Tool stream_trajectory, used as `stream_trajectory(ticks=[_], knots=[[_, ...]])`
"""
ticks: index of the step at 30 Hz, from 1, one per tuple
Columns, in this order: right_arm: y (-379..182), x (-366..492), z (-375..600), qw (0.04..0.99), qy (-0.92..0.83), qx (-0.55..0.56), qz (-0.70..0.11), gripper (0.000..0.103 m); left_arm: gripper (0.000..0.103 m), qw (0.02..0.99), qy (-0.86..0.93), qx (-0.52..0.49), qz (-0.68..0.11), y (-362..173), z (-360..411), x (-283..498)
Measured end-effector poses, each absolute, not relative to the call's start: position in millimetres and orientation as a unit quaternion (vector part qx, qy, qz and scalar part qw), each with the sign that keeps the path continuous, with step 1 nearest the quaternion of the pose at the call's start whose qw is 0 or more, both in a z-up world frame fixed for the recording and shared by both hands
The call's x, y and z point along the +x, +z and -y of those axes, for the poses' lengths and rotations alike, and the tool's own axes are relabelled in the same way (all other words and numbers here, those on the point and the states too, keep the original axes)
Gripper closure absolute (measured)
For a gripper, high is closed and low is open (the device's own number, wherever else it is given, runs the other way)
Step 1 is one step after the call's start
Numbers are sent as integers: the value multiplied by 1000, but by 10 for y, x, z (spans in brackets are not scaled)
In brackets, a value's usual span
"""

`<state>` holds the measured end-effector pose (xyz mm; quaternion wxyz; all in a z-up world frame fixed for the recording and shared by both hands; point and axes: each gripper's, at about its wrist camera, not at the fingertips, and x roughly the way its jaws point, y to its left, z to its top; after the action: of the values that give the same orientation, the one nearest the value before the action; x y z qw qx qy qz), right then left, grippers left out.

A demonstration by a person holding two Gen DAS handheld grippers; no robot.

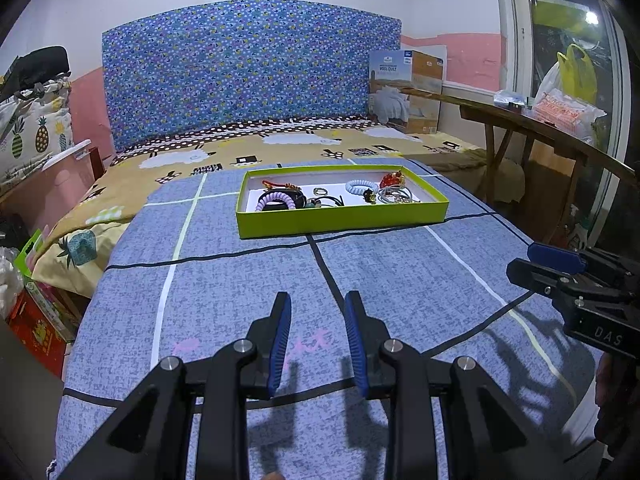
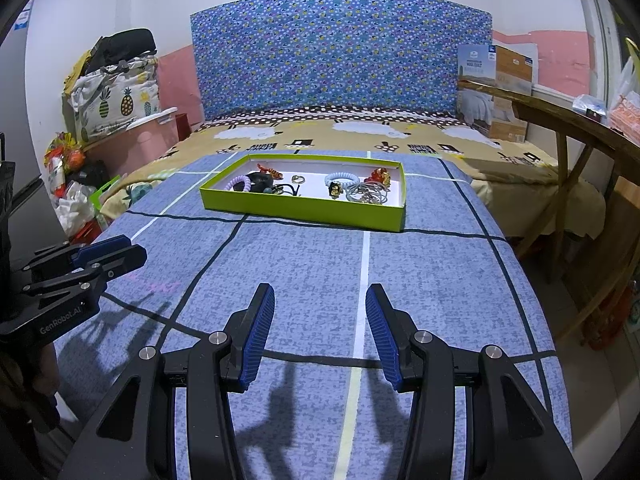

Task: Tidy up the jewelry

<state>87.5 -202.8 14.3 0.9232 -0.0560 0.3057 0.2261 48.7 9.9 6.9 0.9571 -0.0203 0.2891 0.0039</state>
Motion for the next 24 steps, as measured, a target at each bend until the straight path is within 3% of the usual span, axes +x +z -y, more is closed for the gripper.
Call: stream_trajectory(ticks=[24], knots=[[145,858,1990,923,227,-57,-306,55,74,957,9,-18,-290,44,-115,434]])
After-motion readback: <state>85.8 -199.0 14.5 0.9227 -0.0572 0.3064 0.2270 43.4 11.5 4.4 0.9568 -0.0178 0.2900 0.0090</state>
